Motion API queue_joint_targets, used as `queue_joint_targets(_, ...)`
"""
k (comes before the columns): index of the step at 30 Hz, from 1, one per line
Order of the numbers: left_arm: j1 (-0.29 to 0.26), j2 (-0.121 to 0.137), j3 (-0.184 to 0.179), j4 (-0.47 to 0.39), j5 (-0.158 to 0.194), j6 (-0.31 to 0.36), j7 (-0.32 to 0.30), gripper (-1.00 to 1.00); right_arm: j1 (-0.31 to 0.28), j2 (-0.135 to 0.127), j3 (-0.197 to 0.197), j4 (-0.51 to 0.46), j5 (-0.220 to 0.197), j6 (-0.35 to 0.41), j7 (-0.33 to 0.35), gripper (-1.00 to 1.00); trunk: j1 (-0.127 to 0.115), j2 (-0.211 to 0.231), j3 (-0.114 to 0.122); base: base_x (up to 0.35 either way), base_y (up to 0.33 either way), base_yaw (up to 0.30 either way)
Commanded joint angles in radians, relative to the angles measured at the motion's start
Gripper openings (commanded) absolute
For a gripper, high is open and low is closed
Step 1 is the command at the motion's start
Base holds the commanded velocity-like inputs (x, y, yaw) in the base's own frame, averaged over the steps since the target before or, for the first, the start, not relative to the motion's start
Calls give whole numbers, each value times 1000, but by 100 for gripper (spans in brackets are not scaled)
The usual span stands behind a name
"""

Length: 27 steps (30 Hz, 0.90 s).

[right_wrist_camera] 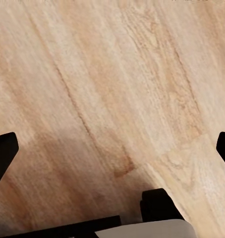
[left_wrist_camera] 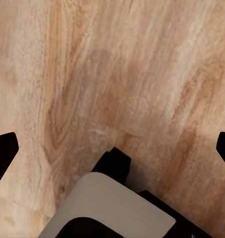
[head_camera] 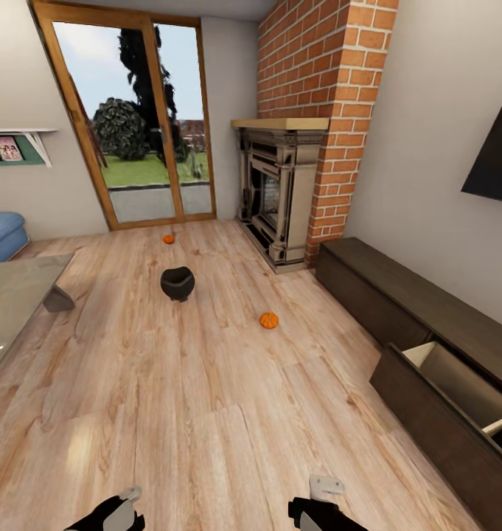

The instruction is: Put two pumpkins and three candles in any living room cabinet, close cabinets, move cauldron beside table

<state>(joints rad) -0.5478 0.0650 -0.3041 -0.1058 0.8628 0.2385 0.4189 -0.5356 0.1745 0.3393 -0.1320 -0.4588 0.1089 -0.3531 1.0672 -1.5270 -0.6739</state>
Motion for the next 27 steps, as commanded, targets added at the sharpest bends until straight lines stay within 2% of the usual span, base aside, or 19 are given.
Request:
queue_joint_targets(1, 0, 0, -1, 0, 0, 0, 0, 100, 0, 0, 0, 0, 0, -1, 0, 100, 0, 0, 0, 0, 0, 0)
queue_joint_targets(9, 3, -1, -17, 0, 1, -1, 0, 100, 0, 0, 1, 0, 1, -2, -4, 100, 0, 0, 0, -168, 0, 14)
queue_joint_targets(16, 4, -13, -19, 0, 0, -1, 0, 100, 0, 0, 2, 0, 2, -2, -4, 100, 0, 0, 4, -219, 0, 229)
queue_joint_targets(19, 5, -15, -20, 0, -13, -2, 0, 100, 0, 0, 3, 0, 2, -1, -4, 100, 0, 0, 4, -50, 0, 274)
queue_joint_targets(23, 9, -18, -20, 0, -48, -9, 0, 100, 0, 0, 3, 0, 2, 0, -4, 100, 0, 0, 5, -42, 0, 280)
queue_joint_targets(27, 9, -29, -20, 0, -57, -13, 0, 100, 0, 0, 3, 0, 2, 0, -4, 100, 0, 0, 5, -222, 0, 282)
